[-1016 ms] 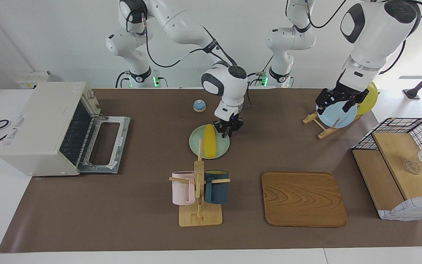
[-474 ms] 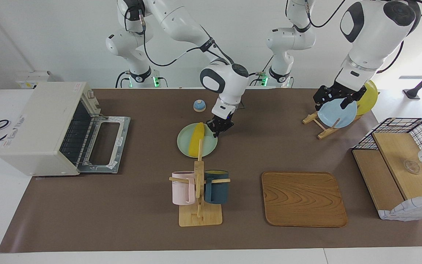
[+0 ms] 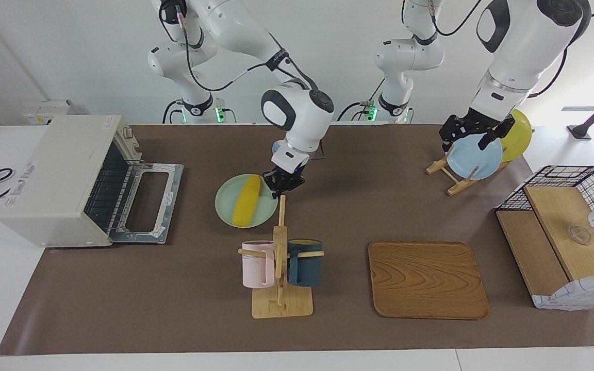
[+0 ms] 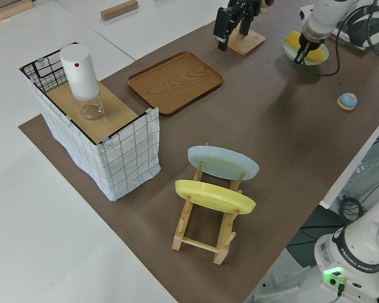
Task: Put corn in oven
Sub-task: 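Carry the plate with corn toward the open oven with the right gripper, then slide the plate into the oven with the right gripper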
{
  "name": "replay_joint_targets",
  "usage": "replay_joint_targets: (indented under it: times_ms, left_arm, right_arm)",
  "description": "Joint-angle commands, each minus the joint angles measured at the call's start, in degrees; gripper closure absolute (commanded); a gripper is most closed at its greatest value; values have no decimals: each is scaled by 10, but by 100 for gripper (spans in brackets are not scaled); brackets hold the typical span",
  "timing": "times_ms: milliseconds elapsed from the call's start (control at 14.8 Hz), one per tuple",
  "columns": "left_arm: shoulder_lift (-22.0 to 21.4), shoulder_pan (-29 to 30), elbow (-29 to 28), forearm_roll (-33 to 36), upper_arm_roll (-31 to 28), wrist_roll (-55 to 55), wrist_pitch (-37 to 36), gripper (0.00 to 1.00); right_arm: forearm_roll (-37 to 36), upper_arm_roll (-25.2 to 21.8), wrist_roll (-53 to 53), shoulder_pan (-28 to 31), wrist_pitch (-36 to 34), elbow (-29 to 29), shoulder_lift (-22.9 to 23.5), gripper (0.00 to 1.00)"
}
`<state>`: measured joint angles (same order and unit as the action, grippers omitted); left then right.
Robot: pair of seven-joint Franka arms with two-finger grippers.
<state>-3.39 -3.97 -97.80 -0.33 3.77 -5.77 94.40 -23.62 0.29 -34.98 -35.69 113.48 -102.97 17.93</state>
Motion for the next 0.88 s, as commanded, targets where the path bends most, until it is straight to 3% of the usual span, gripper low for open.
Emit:
replay_joint_targets:
  times_ms: [0,474,813]
  left_arm:
    - [-19,12,-10,11,18,1,-11,0]
    - [-14,31,16,12,20,9,-12,0]
    - [-16,32,16,7,20,4,-34,0]
  right_arm:
    - [5,8,59,57,3,-71,-73,100]
    - [10,7,118,130,-16,-192,-190,100]
    - [24,7,224,225,-34,-209,-220,100]
